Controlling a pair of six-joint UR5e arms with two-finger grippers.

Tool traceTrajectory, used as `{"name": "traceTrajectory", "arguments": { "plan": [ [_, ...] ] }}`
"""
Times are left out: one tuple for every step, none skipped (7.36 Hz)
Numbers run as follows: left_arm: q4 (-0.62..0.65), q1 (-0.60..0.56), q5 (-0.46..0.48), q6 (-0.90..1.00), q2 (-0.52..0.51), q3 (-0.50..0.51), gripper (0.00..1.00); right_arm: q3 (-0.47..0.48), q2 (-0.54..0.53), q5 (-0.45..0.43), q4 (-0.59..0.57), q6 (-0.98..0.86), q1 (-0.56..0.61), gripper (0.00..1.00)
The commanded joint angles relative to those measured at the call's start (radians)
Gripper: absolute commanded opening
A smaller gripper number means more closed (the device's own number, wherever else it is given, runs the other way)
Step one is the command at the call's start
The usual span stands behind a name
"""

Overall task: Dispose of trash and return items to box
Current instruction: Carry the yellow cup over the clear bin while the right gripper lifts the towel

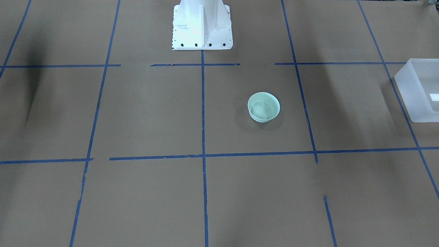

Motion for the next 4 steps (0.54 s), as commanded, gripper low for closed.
{"name": "traceTrajectory", "arguments": {
  "plan": [
    [-0.037, 0.056, -0.1, -0.002, 0.016, 0.028, 0.0, -0.007, 0.002, -0.004, -0.071, -0.175, 0.086, 0.0],
    [-0.092, 0.099, -0.141, -0.006, 0.016, 0.063, 0.0, -0.017, 0.002, -0.006, -0.071, -0.211, 0.111, 0.0],
    [-0.18, 0.147, -0.155, -0.045, 0.015, 0.106, 0.0, -0.029, 0.002, -0.013, -0.071, -0.243, 0.134, 0.0],
    [-0.259, 0.179, -0.155, -0.102, 0.015, 0.139, 0.0, -0.04, 0.002, -0.015, -0.071, -0.271, 0.151, 0.0]
  ]
}}
